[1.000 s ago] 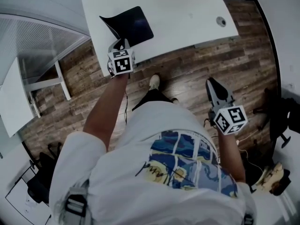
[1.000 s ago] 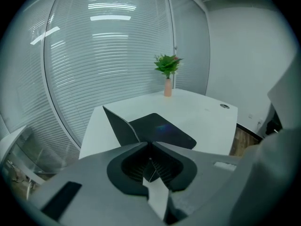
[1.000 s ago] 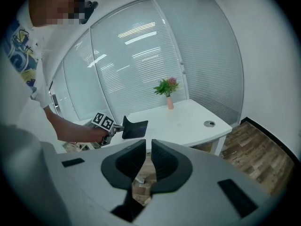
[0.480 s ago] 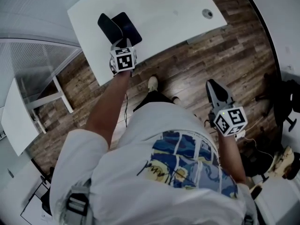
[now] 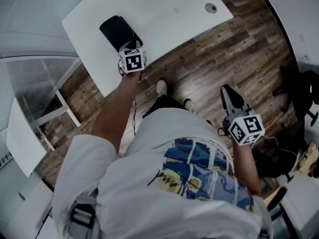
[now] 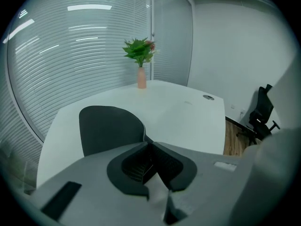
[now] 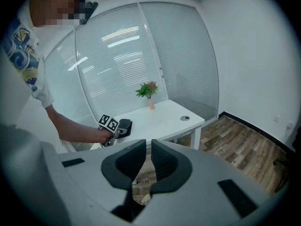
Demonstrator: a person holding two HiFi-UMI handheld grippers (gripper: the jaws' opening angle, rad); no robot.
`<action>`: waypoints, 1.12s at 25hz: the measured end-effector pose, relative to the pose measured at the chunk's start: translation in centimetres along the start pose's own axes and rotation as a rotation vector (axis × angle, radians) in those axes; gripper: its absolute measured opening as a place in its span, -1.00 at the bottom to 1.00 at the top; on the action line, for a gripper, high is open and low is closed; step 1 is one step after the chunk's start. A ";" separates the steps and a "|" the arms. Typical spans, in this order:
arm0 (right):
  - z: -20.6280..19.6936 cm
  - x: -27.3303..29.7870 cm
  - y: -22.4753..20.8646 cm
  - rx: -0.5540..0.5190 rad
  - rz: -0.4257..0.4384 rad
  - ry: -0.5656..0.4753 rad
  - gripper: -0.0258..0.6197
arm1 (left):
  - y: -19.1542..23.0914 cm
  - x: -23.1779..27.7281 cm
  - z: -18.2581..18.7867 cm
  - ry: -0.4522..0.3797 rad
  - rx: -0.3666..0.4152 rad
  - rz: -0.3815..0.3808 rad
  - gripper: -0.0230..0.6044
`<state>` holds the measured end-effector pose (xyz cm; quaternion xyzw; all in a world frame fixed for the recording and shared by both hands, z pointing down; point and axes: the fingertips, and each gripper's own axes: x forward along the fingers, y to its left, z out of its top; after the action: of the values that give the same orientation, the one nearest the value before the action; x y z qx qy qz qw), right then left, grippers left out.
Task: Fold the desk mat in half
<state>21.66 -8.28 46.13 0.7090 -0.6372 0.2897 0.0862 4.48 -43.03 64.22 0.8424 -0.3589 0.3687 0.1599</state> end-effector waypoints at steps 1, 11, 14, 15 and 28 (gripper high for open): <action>-0.1 -0.1 -0.1 0.005 -0.005 0.000 -0.82 | -0.2 0.2 0.0 0.006 0.003 -0.004 -0.85; -0.8 -0.5 -0.7 0.020 -0.018 0.006 -0.82 | -1.7 1.2 0.3 0.012 -0.021 -0.053 -0.82; -0.6 -0.2 -0.9 0.018 -0.013 0.005 -0.82 | -2.1 1.6 0.3 0.019 -0.037 -0.071 -0.81; -0.6 -0.1 -0.8 0.017 -0.011 0.004 -0.82 | -2.1 1.8 -0.1 0.035 -0.047 -0.076 -0.81; -0.4 0.1 -0.8 -0.001 0.021 0.004 -0.82 | -3.2 0.9 0.2 -0.007 -0.062 -0.105 -0.71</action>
<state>22.33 -8.03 46.67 0.7015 -0.6447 0.2916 0.0849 7.29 -41.38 64.67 0.8560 -0.3257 0.3458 0.2038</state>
